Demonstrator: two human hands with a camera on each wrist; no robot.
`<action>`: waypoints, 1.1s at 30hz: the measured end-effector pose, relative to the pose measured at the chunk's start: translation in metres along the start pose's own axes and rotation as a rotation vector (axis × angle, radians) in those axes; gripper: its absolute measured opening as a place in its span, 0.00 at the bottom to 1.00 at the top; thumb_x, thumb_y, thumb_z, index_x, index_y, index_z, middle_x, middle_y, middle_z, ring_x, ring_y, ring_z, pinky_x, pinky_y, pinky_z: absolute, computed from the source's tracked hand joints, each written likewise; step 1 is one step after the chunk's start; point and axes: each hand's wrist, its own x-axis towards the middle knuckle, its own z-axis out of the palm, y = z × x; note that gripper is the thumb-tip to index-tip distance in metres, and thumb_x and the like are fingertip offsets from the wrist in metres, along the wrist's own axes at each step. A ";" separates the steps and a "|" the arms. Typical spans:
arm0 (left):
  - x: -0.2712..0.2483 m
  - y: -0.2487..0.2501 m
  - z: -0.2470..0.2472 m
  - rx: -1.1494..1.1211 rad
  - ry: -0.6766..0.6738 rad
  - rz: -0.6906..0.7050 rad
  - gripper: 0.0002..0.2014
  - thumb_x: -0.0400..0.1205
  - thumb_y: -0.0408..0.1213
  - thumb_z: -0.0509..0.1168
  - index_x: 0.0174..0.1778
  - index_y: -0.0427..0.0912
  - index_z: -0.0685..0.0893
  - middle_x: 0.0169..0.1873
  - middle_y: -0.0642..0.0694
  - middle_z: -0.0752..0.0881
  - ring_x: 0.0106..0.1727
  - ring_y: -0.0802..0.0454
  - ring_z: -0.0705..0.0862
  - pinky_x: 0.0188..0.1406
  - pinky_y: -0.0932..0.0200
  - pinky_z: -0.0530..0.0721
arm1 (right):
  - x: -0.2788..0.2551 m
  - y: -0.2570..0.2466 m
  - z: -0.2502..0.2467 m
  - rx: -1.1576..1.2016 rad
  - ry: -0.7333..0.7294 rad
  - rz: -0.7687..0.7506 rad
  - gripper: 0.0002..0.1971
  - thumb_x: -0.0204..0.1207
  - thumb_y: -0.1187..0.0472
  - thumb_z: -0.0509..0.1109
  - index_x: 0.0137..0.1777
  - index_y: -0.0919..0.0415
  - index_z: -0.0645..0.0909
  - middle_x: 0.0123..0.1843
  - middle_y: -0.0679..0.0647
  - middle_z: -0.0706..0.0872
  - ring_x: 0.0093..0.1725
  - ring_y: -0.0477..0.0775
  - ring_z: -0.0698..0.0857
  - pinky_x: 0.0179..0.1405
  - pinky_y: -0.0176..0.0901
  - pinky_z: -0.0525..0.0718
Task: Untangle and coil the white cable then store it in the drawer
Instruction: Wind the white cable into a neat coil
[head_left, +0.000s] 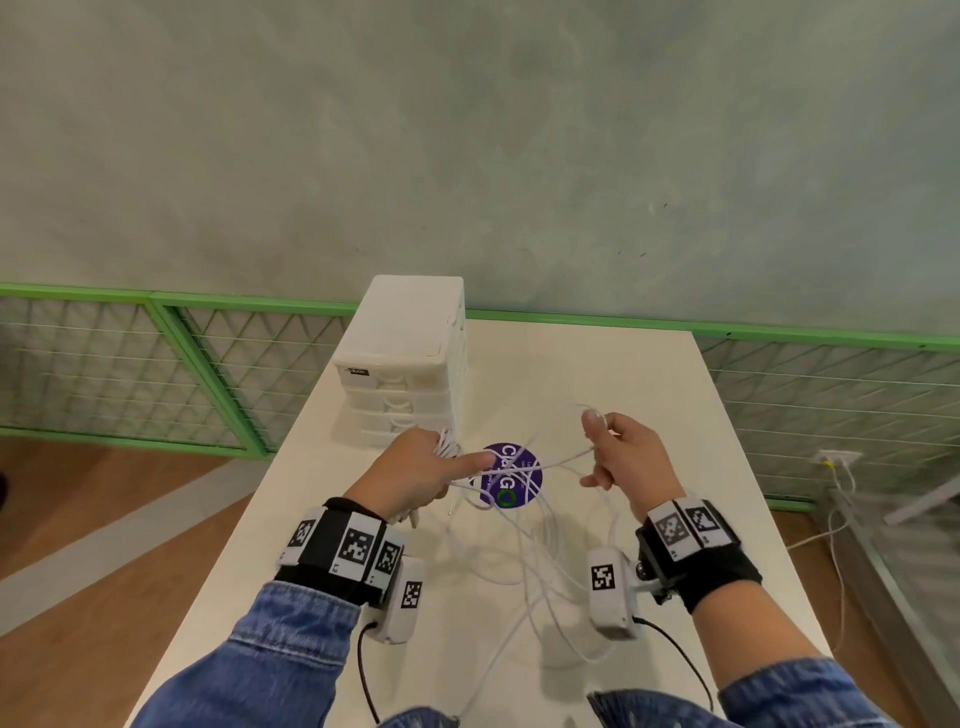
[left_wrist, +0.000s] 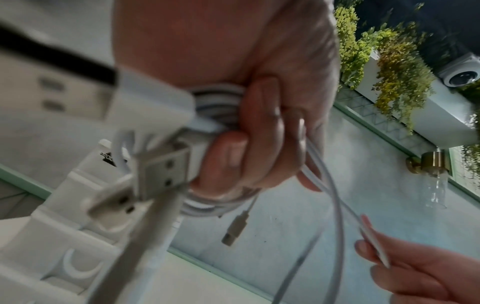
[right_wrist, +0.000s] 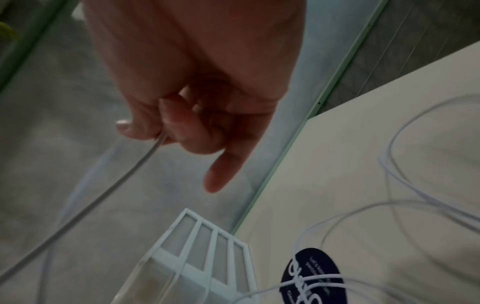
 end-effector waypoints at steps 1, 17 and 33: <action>0.001 -0.001 -0.004 0.019 0.048 -0.010 0.24 0.70 0.57 0.74 0.31 0.42 0.70 0.18 0.47 0.70 0.18 0.52 0.66 0.24 0.59 0.65 | 0.000 0.002 -0.003 0.004 -0.001 0.006 0.12 0.78 0.56 0.67 0.38 0.64 0.80 0.18 0.51 0.67 0.16 0.50 0.66 0.34 0.51 0.89; -0.003 0.036 0.019 -0.179 0.157 0.102 0.22 0.78 0.54 0.68 0.29 0.40 0.73 0.17 0.52 0.73 0.13 0.60 0.70 0.21 0.60 0.75 | -0.011 0.004 0.049 -0.550 -0.306 -0.475 0.23 0.74 0.52 0.72 0.67 0.54 0.75 0.69 0.46 0.74 0.68 0.40 0.67 0.71 0.37 0.64; -0.020 0.062 0.024 -0.395 -0.255 0.195 0.19 0.84 0.47 0.59 0.29 0.42 0.71 0.15 0.51 0.61 0.17 0.54 0.56 0.17 0.65 0.56 | 0.009 -0.003 0.043 -0.499 -0.171 -0.523 0.23 0.77 0.74 0.58 0.68 0.55 0.77 0.46 0.51 0.87 0.45 0.48 0.84 0.49 0.34 0.80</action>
